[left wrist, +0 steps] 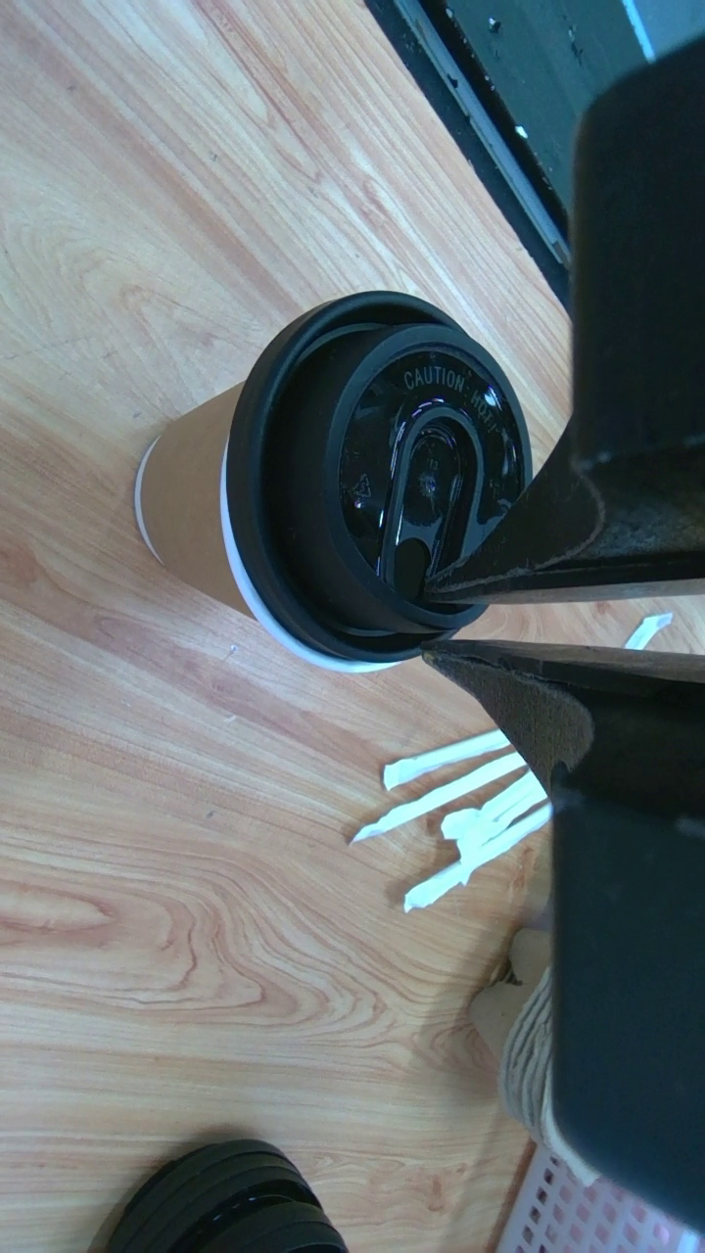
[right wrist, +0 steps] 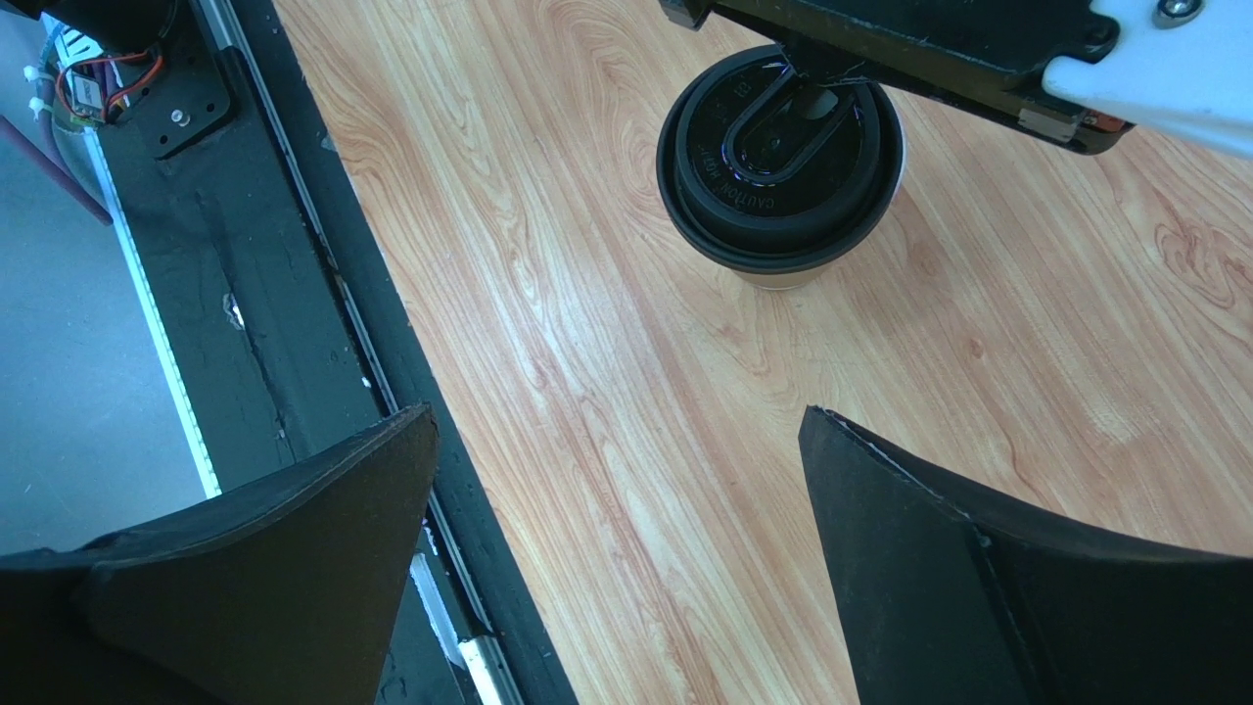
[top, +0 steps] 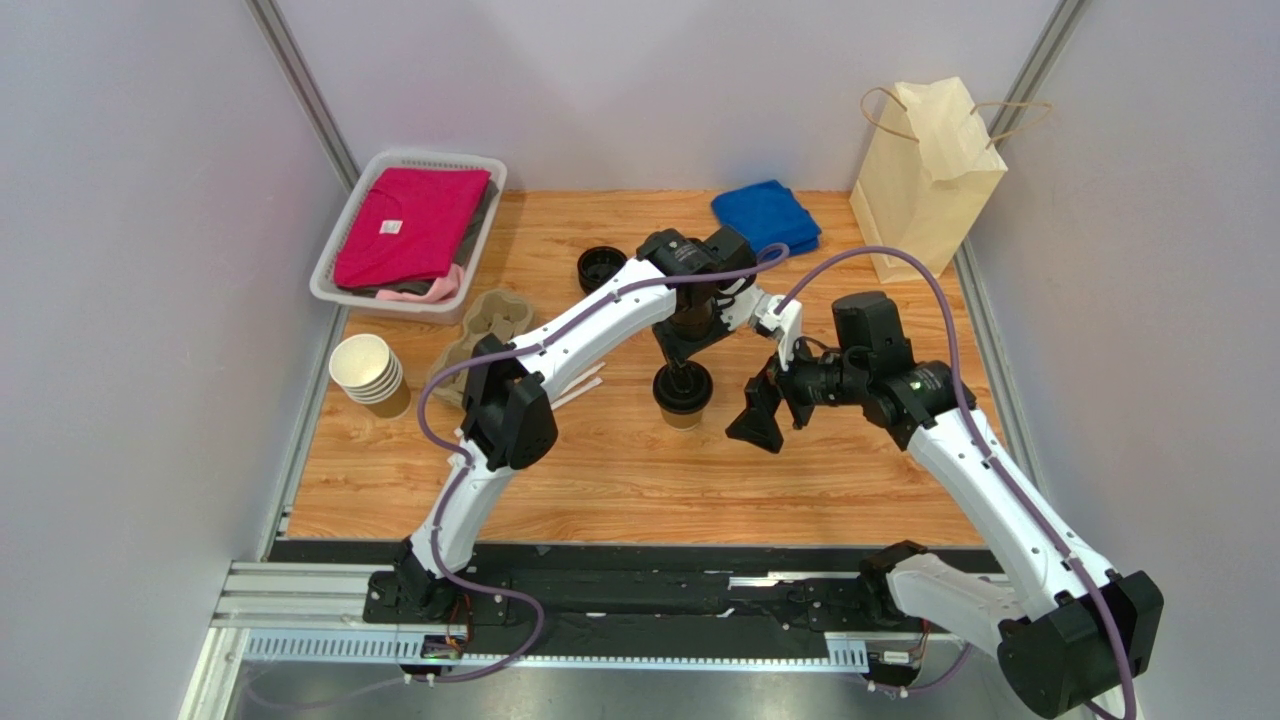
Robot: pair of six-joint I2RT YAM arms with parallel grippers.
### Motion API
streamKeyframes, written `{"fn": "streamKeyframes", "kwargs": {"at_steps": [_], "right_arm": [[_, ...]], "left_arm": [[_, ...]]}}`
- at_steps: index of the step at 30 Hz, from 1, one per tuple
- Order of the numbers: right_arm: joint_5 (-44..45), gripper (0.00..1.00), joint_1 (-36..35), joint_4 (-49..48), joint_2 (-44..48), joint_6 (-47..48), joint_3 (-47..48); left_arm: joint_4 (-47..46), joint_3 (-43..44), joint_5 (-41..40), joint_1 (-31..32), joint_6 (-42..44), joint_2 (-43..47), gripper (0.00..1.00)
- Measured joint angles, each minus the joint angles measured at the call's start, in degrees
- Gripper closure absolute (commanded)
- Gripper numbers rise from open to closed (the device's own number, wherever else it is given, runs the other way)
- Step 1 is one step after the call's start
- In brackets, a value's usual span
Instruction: Pack the takeout coffee
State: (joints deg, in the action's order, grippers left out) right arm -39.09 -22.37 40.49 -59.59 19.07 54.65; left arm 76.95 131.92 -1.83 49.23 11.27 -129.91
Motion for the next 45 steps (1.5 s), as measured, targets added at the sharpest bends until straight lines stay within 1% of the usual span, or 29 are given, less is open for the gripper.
{"fn": "streamKeyframes", "kwargs": {"at_steps": [3,9,18,30,38,41,43,45], "right_arm": [[0.00,0.00,0.00,0.00,0.00,0.11,0.00],[0.00,0.00,0.00,0.00,0.00,0.17,0.00],[0.00,0.00,0.00,0.00,0.00,0.28,0.00],[0.00,0.00,0.00,-0.02,-0.24,0.28,0.00],[0.00,0.02,0.00,-0.02,-1.14,-0.09,0.02],[0.00,0.05,0.00,-0.04,-1.29,-0.42,0.02],[0.02,0.09,0.07,-0.04,-1.29,-0.81,0.02],[0.04,0.16,0.52,-0.04,-1.33,-1.01,0.02]], "left_arm": [[0.00,0.00,0.00,0.00,0.02,0.00,0.74],[0.00,0.00,0.02,0.00,0.11,0.00,0.65],[0.00,0.02,0.02,0.00,0.26,-0.02,0.61],[0.04,0.24,-0.66,-0.02,0.26,0.00,0.60],[0.07,2.54,-0.57,-0.74,0.26,0.00,0.60],[0.11,2.69,0.37,-1.44,0.22,0.11,0.60],[0.11,2.69,1.55,-2.27,0.13,0.35,0.61],[0.13,2.58,3.89,-3.50,-0.17,1.07,0.66]]}}
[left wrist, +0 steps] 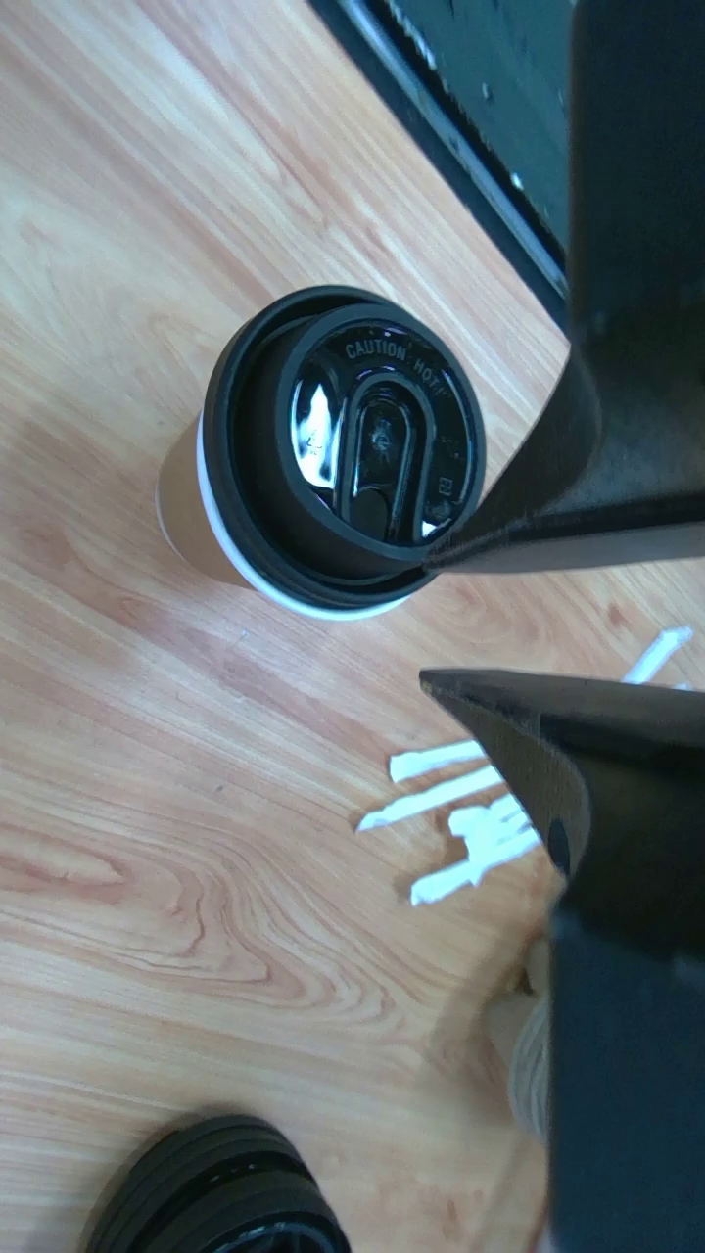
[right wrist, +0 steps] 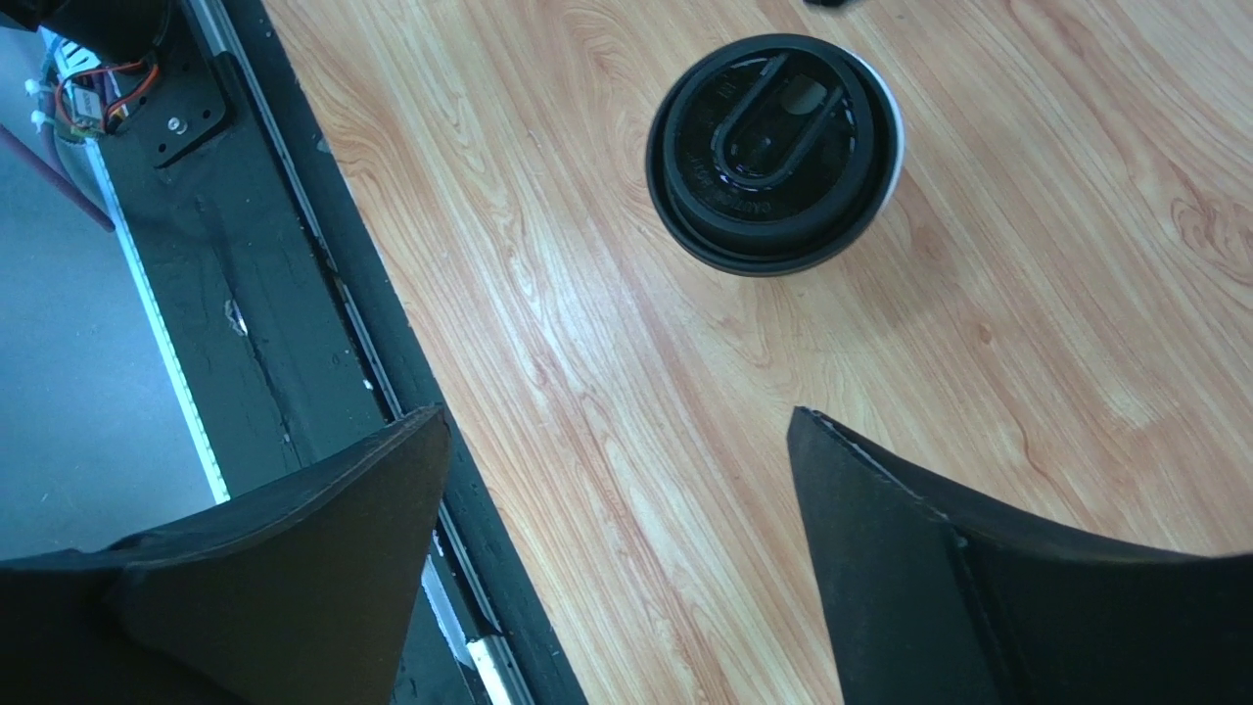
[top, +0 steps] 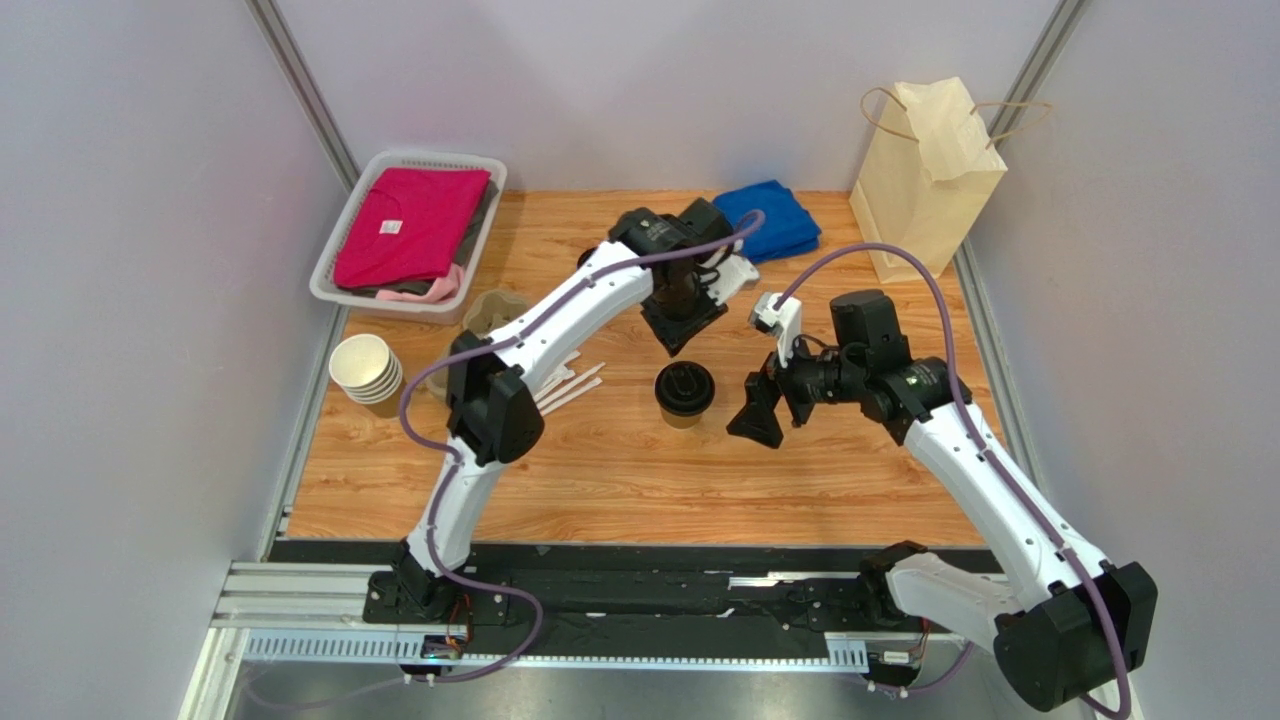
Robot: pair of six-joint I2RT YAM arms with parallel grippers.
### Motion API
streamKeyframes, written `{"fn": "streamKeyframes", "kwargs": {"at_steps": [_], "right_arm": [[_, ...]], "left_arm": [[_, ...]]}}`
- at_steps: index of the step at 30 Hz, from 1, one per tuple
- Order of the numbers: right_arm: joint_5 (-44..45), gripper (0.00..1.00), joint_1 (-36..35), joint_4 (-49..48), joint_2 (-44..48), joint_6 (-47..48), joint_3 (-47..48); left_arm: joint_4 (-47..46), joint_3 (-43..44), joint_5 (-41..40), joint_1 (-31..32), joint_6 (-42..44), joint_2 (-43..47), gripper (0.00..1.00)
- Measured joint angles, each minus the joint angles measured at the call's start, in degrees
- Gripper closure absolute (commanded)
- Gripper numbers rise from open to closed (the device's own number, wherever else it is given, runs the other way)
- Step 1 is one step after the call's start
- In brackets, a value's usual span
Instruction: Pack the takeout coffee
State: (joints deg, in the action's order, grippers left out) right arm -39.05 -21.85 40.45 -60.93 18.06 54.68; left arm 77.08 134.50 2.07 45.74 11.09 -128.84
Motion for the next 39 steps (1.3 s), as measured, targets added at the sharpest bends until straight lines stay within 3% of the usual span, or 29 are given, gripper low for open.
{"fn": "streamKeyframes", "kwargs": {"at_steps": [6,10,12,21,28,39], "right_arm": [[0.48,0.32,1.42,-0.15,-2.69,-0.02,0.00],[1.57,0.34,0.94,-0.42,-7.37,0.00,0.00],[2.40,0.35,0.37,-0.50,-9.62,-0.02,0.00],[7.39,0.39,-3.74,-3.06,-14.64,-0.52,0.00],[9.44,0.45,-4.79,-5.57,-17.62,-1.36,0.00],[10.38,0.46,-6.08,-7.67,-20.76,-2.32,1.79]], "left_arm": [[-6.88,-15.69,14.47,-10.58,-4.74,14.10,0.73],[-15.45,-27.58,20.70,-17.73,-9.33,23.78,0.82],[-18.43,-30.73,22.36,-18.38,-10.78,25.44,0.85],[-26.18,-32.98,27.98,-16.04,-17.25,18.58,0.92],[-26.53,-32.04,26.05,-16.15,-18.53,14.45,0.95],[-25.99,-30.84,25.05,-14.60,-18.51,10.82,0.96]]}}
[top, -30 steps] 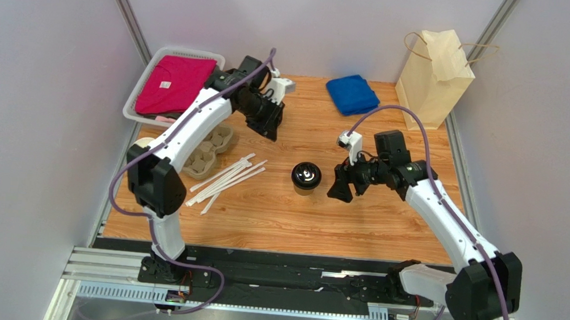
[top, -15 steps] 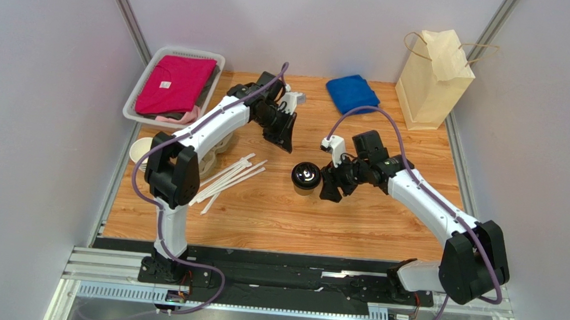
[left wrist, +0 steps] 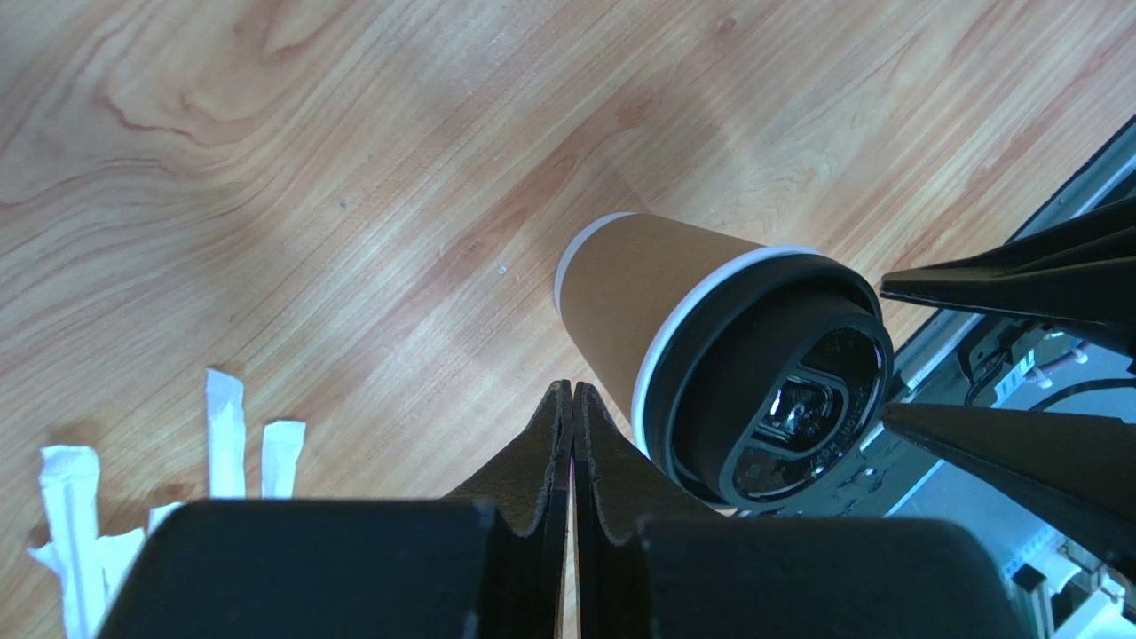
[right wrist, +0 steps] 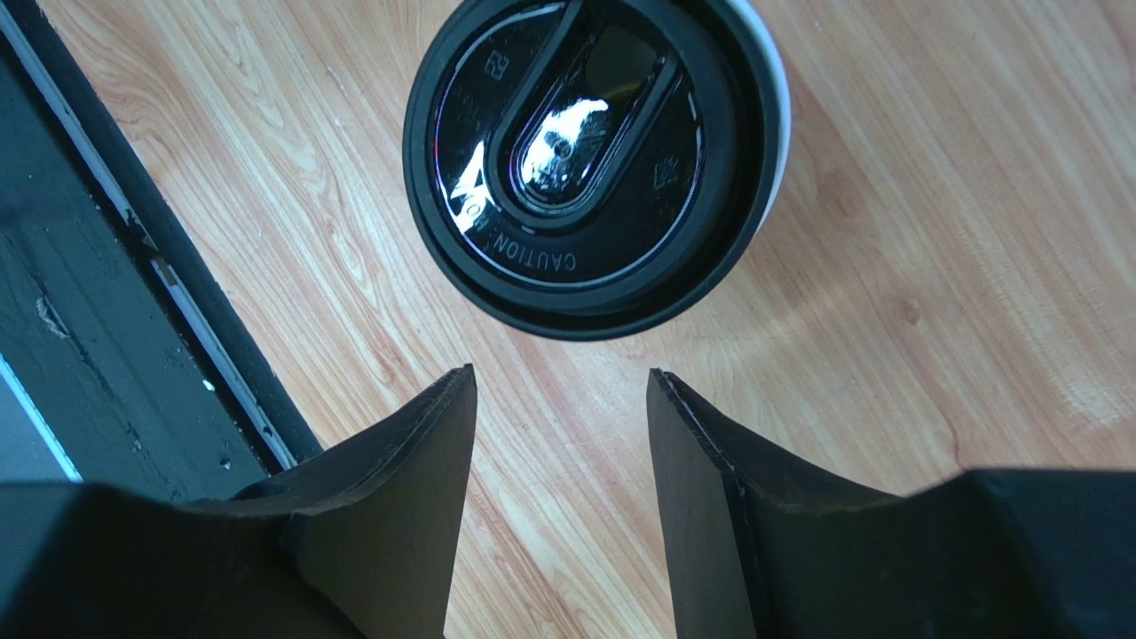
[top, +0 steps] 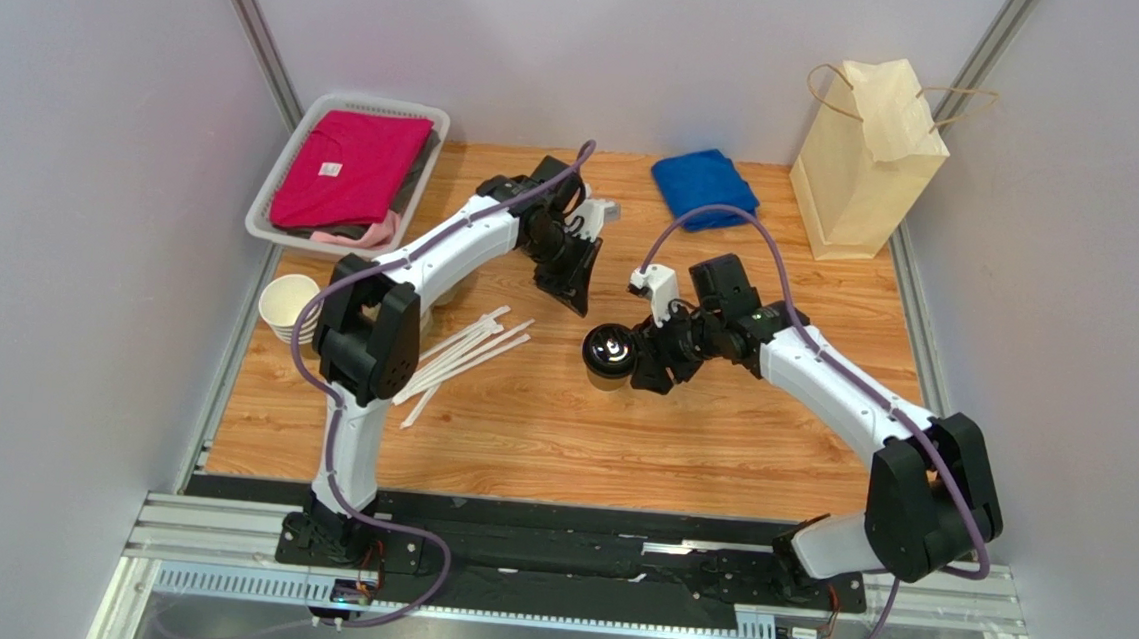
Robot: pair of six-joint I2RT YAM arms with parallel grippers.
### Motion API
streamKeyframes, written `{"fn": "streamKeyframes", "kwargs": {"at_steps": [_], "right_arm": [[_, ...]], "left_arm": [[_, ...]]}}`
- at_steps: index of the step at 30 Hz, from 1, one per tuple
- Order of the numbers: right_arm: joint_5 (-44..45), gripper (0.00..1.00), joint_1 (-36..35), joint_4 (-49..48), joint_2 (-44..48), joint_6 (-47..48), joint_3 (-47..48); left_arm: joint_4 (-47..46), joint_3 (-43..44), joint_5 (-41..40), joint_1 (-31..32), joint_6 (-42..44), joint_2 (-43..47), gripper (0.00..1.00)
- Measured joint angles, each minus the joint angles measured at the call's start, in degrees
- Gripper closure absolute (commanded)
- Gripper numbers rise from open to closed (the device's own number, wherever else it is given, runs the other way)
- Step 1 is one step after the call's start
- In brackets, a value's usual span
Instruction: Pack the takeout coffee
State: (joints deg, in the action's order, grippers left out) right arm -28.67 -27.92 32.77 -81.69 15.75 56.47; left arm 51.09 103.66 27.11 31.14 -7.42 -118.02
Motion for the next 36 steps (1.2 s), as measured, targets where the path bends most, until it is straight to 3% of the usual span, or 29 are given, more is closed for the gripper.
{"fn": "streamKeyframes", "kwargs": {"at_steps": [25,36], "right_arm": [[1.18,0.47,-0.57,-2.23,-2.58,-2.05,2.10],[0.76,0.39,-0.37,0.07,-2.38,-2.19,4.44]], "left_arm": [[1.62,1.14,1.20,2.01,0.04,-3.58,0.99],[2.67,3.37,-1.62,1.14,0.13,-3.69,0.92]]}}
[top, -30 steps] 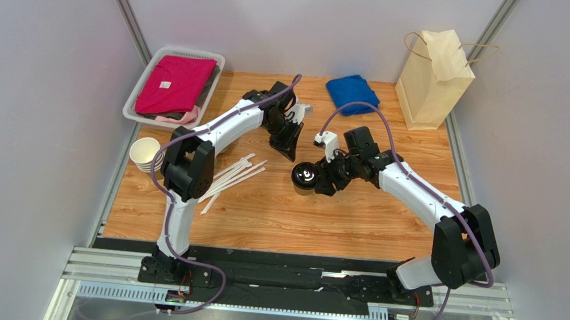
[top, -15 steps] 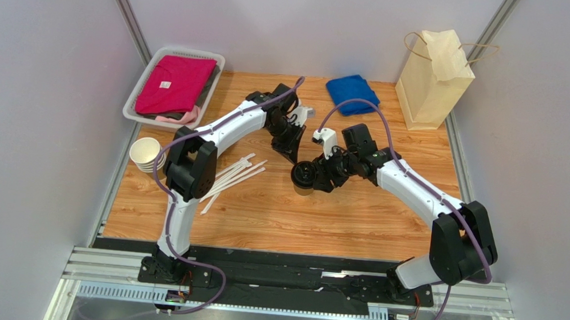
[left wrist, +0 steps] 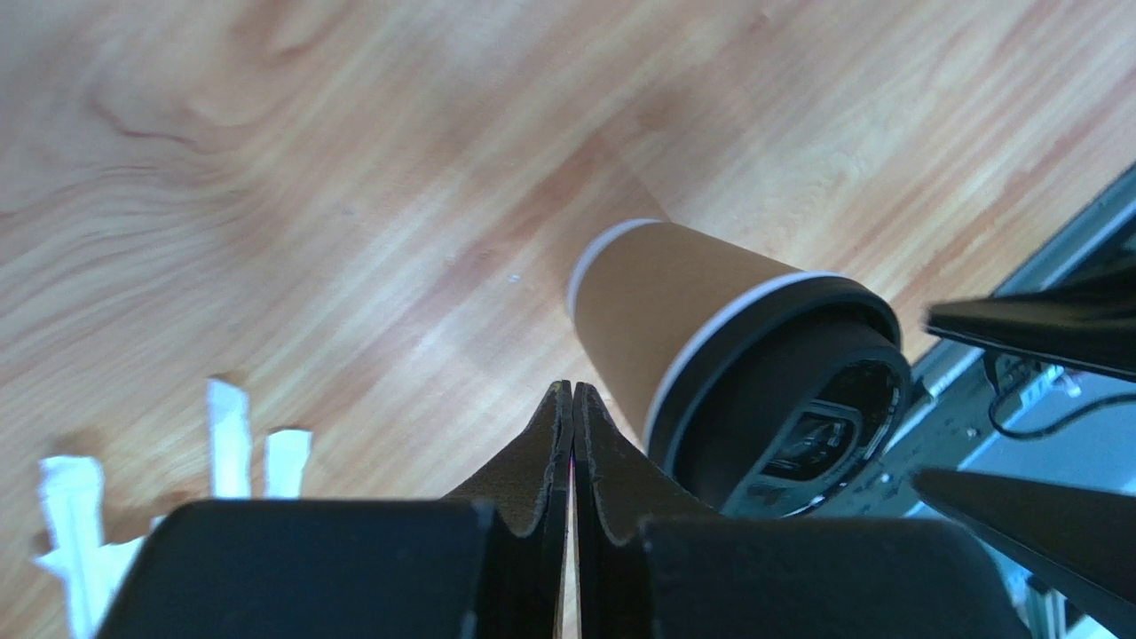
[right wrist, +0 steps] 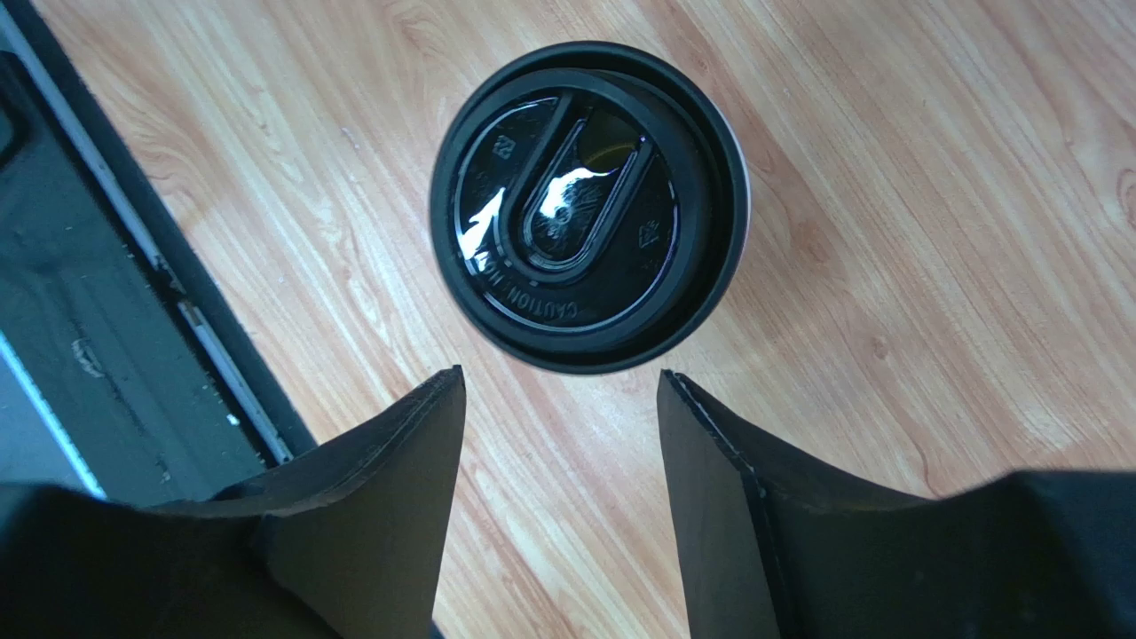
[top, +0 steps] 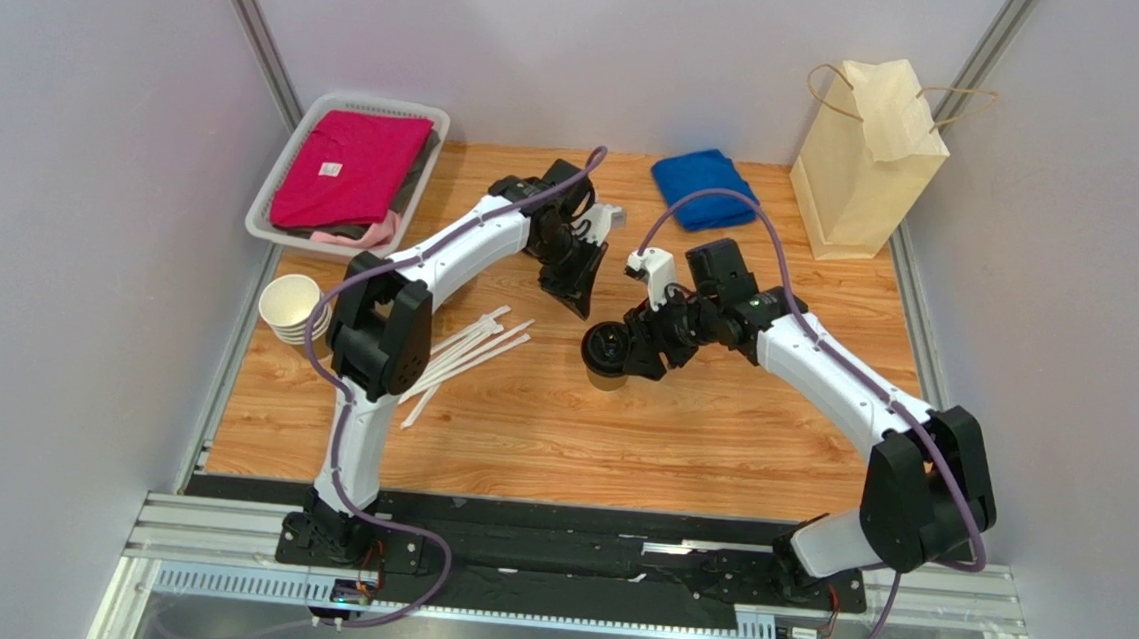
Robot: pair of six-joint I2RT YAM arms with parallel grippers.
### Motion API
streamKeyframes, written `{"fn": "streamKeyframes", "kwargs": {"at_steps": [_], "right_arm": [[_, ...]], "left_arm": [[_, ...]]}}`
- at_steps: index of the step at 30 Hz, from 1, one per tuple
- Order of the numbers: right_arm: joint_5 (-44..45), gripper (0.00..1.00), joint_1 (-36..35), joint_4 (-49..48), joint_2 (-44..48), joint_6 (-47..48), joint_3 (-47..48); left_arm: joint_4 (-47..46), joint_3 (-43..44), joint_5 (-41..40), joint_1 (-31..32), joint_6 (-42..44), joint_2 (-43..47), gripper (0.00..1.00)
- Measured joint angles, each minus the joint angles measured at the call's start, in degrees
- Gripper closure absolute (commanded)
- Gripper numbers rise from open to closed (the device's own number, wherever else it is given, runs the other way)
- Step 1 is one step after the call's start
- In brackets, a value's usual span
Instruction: Pack the takeout coffee
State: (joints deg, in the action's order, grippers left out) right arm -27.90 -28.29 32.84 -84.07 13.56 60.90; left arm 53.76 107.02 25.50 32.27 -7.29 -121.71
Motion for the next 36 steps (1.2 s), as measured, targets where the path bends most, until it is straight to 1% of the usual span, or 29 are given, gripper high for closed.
{"fn": "streamKeyframes", "kwargs": {"at_steps": [1,4,5,7,8,9,11,15,18,20,22,24,25,27,28,29,30,31,32,33,34,35,36], "right_arm": [[-0.28,0.37,0.24,0.72,0.35,0.00,0.50],[-1.62,0.32,1.36,3.04,2.62,0.04,1.70],[-2.34,0.31,2.08,4.26,3.63,0.09,2.34],[-4.09,0.22,3.87,6.40,5.14,0.20,4.15],[-4.85,0.18,4.63,7.17,5.55,0.13,5.07],[-6.10,0.09,5.57,8.13,5.95,0.04,6.40],[-8.11,0.01,6.78,9.18,6.27,-0.39,8.66],[-12.44,0.00,7.19,10.58,6.29,-2.01,11.06],[-15.96,0.00,7.17,11.04,6.16,-4.90,11.37],[-18.23,0.00,7.17,10.56,5.70,-8.72,11.41],[-20.83,0.00,7.50,9.55,4.76,-12.70,11.41],[-24.24,0.00,8.20,6.93,3.21,-18.47,11.13],[-25.35,0.01,8.50,5.77,2.51,-20.50,10.86],[-27.96,0.04,9.07,2.40,0.72,-25.64,9.81],[-29.00,0.05,9.27,0.98,-0.24,-27.87,9.14],[-29.77,0.07,9.38,-0.22,-1.01,-29.66,8.52],[-30.32,0.12,9.51,-1.40,-1.86,-31.21,7.78],[-30.45,0.15,9.75,-1.99,-2.58,-32.46,6.86],[-30.80,0.24,10.10,-2.56,-3.28,-33.94,6.08],[-31.28,0.29,10.34,-3.32,-3.91,-35.28,5.49],[-31.50,0.35,10.40,-3.87,-4.28,-36.11,5.18],[-31.98,0.44,10.43,-4.52,-4.48,-37.24,4.81],[-32.44,0.49,10.51,-5.38,-4.66,-38.32,4.44]], "left_arm": [[-0.15,0.09,-0.59,-0.42,0.11,0.17,0.92],[-0.44,0.07,-1.86,-2.40,0.46,1.70,0.84],[-0.70,-0.07,-2.14,-3.32,0.98,2.95,0.78],[-1.25,-0.85,-2.27,-4.74,2.47,6.95,0.69],[-1.70,-1.38,-2.25,-5.31,3.23,9.14,0.53],[-2.69,-2.43,-2.05,-5.92,4.26,12.35,0.38],[-4.76,-4.98,-1.57,-6.27,6.25,20.46,0.01],[-9.92,-9.20,2.47,-5.29,8.96,35.30,0.01],[-14.03,-10.93,4.66,-4.81,7.48,41.62,0.01],[-16.09,-12.37,6.45,-4.79,4.83,42.84,0.01],[-17.68,-14.08,11.23,-4.92,1.36,42.58,0.01],[-23.26,-19.50,17.92,-4.85,-5.53,41.11,0.02],[-26.97,-23.17,20.63,-4.57,-9.81,40.17,0.10],[-34.62,-31.78,24.90,-3.74,-18.49,37.90,0.17],[-37.75,-35.06,26.32,-3.23,-22.16,36.46,0.25],[-40.74,-37.79,27.54,-2.69,-25.88,34.77,0.29],[-42.73,-39.23,28.50,-2.25,-28.55,33.40,0.32],[-44.83,-40.22,30.08,-1.92,-31.26,32.00,0.41],[-47.30,-40.85,30.73,-1.73,-33.86,31.01,0.46],[-49.86,-41.24,30.88,-1.55,-36.24,30.38,0.52],[-52.19,-41.53,30.99,-1.36,-38.01,29.99,0.66],[-54.55,-41.81,30.99,-1.20,-39.65,29.73,0.72],[-56.33,-42.14,31.04,-1.14,-41.05,29.55,0.80]]}}
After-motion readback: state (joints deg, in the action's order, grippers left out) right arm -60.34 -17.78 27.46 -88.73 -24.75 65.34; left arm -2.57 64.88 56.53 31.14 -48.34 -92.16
